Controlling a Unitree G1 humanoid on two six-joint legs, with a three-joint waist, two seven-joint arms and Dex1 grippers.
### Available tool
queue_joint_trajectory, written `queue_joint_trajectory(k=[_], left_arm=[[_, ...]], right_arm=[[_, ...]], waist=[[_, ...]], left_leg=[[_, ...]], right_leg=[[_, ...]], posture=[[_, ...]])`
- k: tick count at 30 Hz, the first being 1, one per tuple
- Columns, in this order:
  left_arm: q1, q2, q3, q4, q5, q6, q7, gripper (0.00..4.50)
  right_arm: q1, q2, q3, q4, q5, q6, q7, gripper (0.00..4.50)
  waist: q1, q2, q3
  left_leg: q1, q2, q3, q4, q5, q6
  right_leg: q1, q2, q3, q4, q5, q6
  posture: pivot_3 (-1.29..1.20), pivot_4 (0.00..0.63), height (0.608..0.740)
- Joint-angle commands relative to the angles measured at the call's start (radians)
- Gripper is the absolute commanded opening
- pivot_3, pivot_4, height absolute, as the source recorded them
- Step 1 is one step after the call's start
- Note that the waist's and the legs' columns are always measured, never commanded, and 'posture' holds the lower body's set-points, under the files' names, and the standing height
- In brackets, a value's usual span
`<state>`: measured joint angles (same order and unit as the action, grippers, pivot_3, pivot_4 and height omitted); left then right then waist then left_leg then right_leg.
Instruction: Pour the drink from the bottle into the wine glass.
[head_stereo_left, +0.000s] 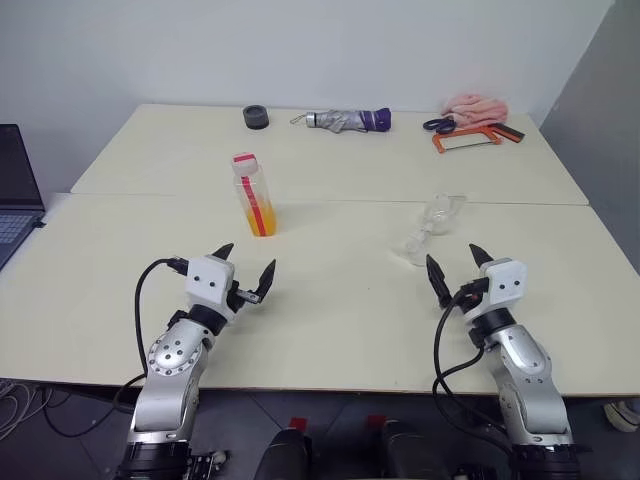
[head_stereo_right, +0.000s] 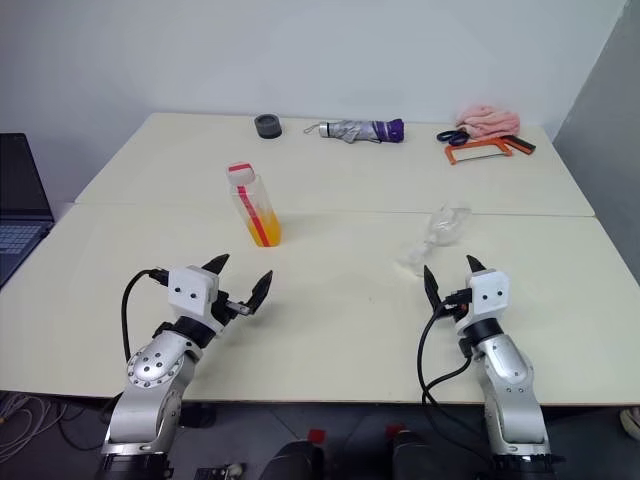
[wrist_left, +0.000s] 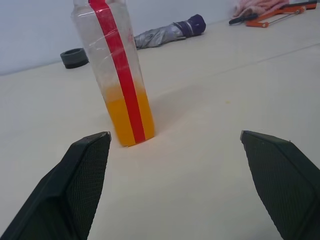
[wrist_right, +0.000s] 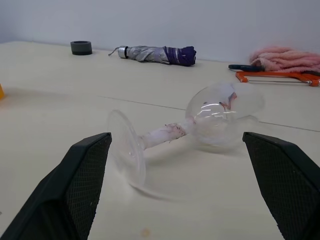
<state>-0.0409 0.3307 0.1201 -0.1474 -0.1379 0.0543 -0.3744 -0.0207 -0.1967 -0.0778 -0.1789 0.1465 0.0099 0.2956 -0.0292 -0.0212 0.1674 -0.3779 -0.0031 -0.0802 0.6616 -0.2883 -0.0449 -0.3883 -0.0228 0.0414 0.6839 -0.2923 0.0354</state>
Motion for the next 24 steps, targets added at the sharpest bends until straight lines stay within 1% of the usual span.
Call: queue_joint_trajectory(k=[1,5,9,13,18,20,24], left_arm=[[-0.006,-0.008,0.005,-0.011,-0.021,-0.036,-0.01,4.46],[-0.018,-0.013,0.01,-0.004,-0.018,-0.034,0.002,4.46],[-0.064,-0.04,0.026,0.019,-0.017,0.01,0.067,4.46],[-0.111,-0.072,0.012,0.028,0.007,0.056,0.133,4.46],[-0.199,-0.093,-0.021,0.046,0.083,0.103,0.223,4.46],[-0.235,-0.104,-0.037,0.063,0.114,0.126,0.254,4.46],[-0.274,-0.127,-0.055,0.097,0.144,0.117,0.293,4.46]], right_arm=[[-0.012,-0.016,-0.004,-0.023,0.015,-0.015,0.021,4.5],[-0.012,-0.034,-0.003,-0.042,0.032,-0.006,0.053,4.5],[-0.019,-0.104,0.025,-0.094,0.1,0.056,0.177,4.5],[-0.059,-0.162,0.029,-0.182,0.224,0.184,0.255,4.5],[-0.132,-0.242,0.061,-0.309,0.376,0.384,0.334,4.5],[-0.157,-0.261,0.078,-0.335,0.405,0.436,0.342,4.5],[-0.179,-0.274,0.086,-0.355,0.434,0.491,0.343,4.5]], waist=[[0.0,0.0,0.0],[0.0,0.0,0.0],[0.0,0.0,0.0],[0.0,0.0,0.0],[0.001,0.0,0.0],[0.001,0.0,0.0],[0.003,0.0,0.0]], left_leg=[[0.0,0.0,0.0,0.0,0.0,0.0],[0.0,0.0,0.0,0.0,0.0,0.0],[0.0,0.0,0.0,0.0,0.0,0.0],[-0.001,-0.001,-0.001,0.0,0.0,0.0],[-0.001,-0.001,-0.001,0.0,0.0,0.0],[-0.002,-0.002,-0.002,0.001,0.0,0.0],[-0.002,-0.002,-0.002,0.001,0.0,0.0]], right_leg=[[0.0,0.0,0.0,0.0,0.0,0.0],[0.0,0.0,0.0,-0.001,0.0,0.0],[0.0,0.0,0.0,-0.001,0.0,0.0],[0.001,0.0,-0.001,-0.002,0.0,0.0],[0.001,0.0,-0.001,-0.002,0.0,0.0],[0.001,0.0,-0.002,-0.002,0.0,0.001],[0.001,0.0,-0.002,-0.003,0.001,0.001]], posture=[[0.0,0.15,0.74],[0.0,0.15,0.74],[0.0,0.15,0.74],[0.0,0.15,0.74],[0.0,0.15,0.74],[0.0,0.15,0.74],[0.0,0.15,0.74]])
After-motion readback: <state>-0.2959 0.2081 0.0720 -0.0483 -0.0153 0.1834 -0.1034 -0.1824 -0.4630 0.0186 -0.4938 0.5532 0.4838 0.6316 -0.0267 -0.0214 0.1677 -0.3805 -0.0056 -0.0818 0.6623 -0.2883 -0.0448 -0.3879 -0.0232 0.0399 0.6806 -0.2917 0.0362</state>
